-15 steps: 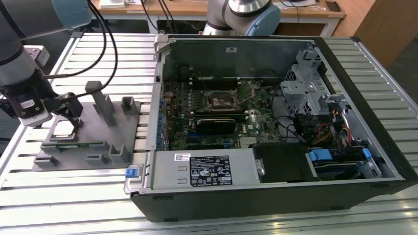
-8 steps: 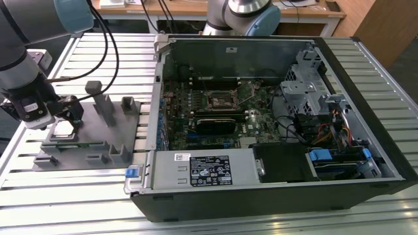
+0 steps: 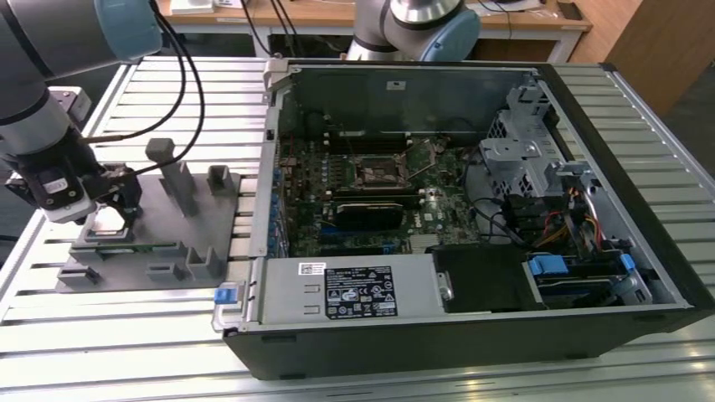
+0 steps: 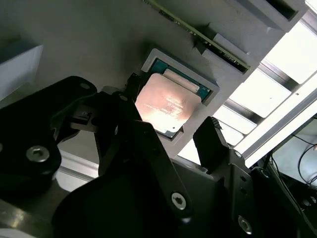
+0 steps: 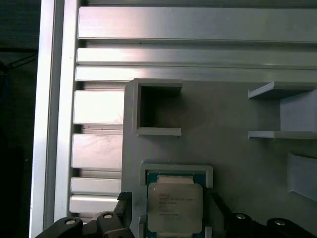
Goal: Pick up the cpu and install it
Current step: 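Pick up the cpu and move it towards the insertion slot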
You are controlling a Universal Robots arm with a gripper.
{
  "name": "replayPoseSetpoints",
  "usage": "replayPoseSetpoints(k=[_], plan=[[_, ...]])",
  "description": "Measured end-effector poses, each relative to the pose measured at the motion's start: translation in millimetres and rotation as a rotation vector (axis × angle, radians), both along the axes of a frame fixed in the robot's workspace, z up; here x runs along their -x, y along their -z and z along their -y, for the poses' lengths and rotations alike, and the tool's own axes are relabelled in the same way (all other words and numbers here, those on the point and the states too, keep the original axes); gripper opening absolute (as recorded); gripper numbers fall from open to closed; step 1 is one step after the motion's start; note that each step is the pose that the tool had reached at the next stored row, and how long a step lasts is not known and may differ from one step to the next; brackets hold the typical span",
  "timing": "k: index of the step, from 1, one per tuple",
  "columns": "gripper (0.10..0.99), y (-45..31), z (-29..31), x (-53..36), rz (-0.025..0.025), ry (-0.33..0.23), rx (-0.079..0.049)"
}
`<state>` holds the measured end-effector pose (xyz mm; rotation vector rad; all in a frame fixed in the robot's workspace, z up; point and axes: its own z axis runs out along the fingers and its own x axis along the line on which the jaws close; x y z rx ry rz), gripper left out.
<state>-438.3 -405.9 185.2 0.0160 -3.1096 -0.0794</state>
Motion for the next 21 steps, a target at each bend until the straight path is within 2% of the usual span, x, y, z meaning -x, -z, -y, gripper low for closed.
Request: replayPoseSetpoints(k=[5, 6, 8, 10, 14, 17, 21], plan=[[0.694, 0.5, -0.2, -0.9, 0.0001, 0.0, 0.0], [0.627, 0.5, -0.3, -0.9, -0.0001, 0.0, 0.0], [0.627, 0.5, -0.4, -0.9, 0.0008, 0.0, 0.0], [0.627, 0.5, -0.6, -0.9, 0.0052, 0.0, 0.0], [0.627, 0.5, -0.8, -0.7, 0.0183, 0.0, 0.0], [0.627, 0.5, -0.9, 0.0, 0.0233, 0.0, 0.0], [0.627, 0.6, -0.9, 2.1, 0.0258, 0.0, 0.0]])
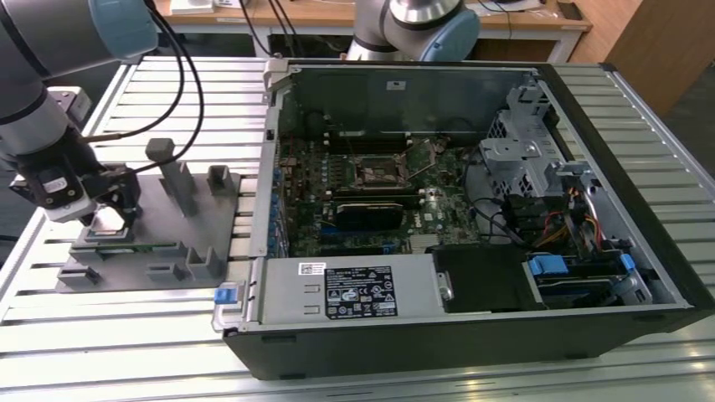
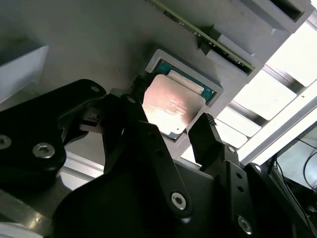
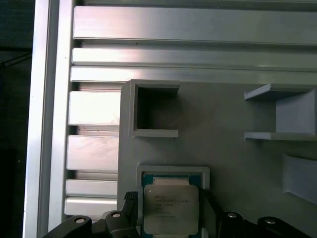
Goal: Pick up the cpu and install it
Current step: 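Pick up the cpu and move it towards the insertion slot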
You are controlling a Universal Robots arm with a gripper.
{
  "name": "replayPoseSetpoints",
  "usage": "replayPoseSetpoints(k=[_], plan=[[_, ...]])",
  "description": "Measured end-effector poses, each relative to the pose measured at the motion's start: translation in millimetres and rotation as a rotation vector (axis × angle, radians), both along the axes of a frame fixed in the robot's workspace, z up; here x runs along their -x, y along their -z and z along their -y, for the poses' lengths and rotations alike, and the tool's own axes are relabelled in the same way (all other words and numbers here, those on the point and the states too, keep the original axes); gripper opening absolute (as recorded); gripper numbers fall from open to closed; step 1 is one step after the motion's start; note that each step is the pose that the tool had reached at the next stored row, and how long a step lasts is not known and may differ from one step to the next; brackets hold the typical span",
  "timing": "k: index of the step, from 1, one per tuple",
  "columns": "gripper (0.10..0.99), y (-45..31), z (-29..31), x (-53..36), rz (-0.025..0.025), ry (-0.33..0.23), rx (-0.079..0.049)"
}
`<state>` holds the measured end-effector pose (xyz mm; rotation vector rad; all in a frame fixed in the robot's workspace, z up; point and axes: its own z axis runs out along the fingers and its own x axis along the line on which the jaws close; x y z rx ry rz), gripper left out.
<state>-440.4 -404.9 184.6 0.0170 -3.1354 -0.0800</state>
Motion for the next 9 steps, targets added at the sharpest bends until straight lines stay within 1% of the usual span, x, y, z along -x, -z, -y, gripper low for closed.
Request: replayPoseSetpoints(k=[9], plan=[[0.627, 1.0, 0.1, 1.2, 0.0023, 0.0, 0.0]])
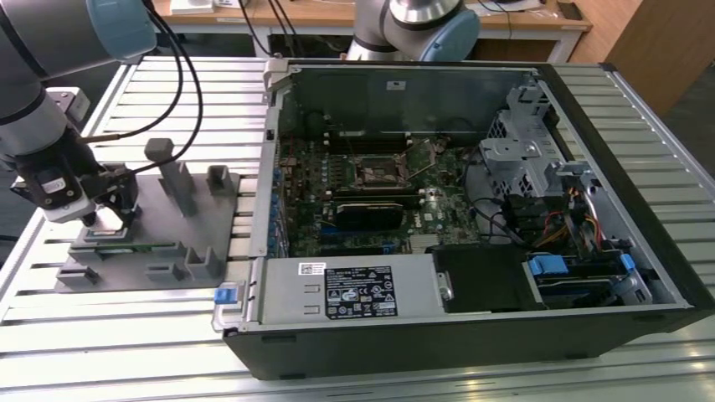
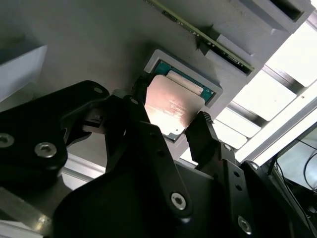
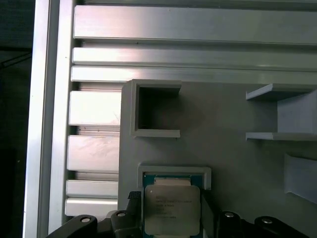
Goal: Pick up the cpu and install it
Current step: 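Pick up the cpu and move it towards the insertion slot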
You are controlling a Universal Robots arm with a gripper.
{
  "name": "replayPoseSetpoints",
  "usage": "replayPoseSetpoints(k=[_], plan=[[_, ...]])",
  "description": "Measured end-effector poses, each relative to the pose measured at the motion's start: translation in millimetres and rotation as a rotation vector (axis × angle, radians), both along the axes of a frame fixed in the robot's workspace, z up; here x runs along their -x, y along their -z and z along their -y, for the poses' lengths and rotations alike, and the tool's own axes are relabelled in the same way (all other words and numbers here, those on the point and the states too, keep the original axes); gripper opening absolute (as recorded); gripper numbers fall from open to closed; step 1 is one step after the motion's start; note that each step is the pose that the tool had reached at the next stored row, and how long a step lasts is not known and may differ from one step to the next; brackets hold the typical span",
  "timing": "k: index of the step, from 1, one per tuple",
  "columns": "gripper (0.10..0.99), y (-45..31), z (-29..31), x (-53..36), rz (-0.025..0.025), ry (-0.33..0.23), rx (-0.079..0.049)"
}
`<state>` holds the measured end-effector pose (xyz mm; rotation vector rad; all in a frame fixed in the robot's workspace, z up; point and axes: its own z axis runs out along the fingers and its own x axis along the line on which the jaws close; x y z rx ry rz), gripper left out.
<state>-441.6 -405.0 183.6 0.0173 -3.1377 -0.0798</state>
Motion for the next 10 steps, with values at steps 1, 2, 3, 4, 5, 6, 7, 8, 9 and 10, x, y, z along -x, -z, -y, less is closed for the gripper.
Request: replayPoseSetpoints(k=[1, 2, 3, 4, 5, 6, 7, 8, 9, 10], plan=[[0.616, 0.0, 0.0, 0.0, -0.0001, 0.0, 0.0], [0.616, 0.0, 0.0, 0.0, 0.0, 0.0, 0.0], [0.545, 0.0, 0.0, 0.0, 0.0001, 0.0, 0.0], [0.545, 0.0, 0.0, 0.0, 0.0003, 0.0, 0.0], [0.545, -0.1, 0.0, 0.0, 0.0004, 0.0, 0.0], [0.545, -0.5, 0.0, 0.0, 0.0005, 0.0, 0.0], [0.545, -1.4, 0.0, 0.0, 0.0003, 0.0, 0.0], [0.545, -2.4, 0.0, 0.1, 0.0002, 0.0, 0.0], [0.545, -3.5, 0.0, 0.0, 0.0003, 0.0, 0.0], [0.545, -4.9, 0.0, 0.0, 0.0004, 0.0, 0.0]])
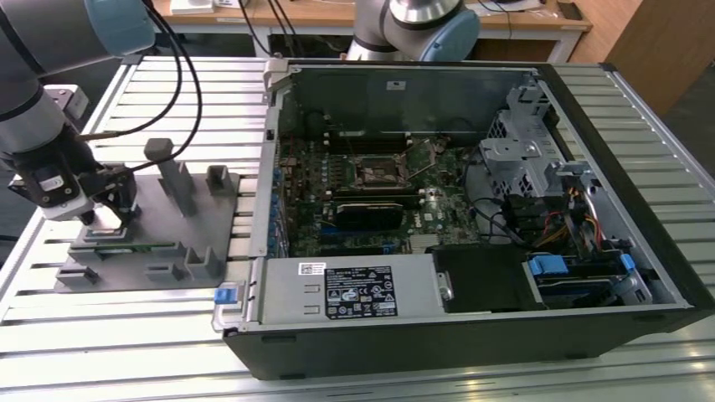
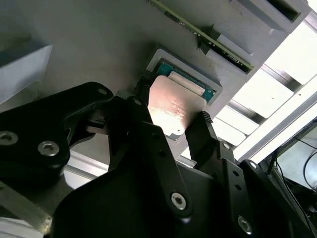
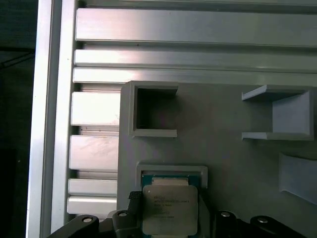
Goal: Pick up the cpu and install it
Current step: 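Pick up the cpu and move it towards the insertion slot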
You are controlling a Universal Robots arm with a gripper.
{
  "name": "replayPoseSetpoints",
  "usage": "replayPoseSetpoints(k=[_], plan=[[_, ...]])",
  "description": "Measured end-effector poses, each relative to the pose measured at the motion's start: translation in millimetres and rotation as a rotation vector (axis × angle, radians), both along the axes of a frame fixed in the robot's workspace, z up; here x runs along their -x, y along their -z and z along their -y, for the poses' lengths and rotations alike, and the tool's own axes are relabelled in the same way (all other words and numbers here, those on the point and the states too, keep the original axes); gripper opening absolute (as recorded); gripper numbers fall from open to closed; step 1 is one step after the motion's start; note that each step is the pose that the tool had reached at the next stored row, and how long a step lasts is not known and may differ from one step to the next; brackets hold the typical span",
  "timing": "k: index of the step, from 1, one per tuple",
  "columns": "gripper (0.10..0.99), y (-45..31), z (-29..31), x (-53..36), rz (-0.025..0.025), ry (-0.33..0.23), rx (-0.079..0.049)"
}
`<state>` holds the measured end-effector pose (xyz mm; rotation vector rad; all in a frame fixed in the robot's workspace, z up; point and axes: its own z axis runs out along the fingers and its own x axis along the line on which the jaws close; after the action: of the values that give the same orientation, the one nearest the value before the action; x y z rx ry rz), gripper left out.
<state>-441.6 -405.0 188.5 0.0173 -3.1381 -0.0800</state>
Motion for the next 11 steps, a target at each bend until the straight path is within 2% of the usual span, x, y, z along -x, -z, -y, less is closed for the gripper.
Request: replayPoseSetpoints(k=[6, 11], plan=[[0.541, -14.8, -0.1, -0.1, 0.0001, 0.0, 0.0], [0.541, -34.2, -0.2, 0.0, -0.0002, 0.0, 0.0]])
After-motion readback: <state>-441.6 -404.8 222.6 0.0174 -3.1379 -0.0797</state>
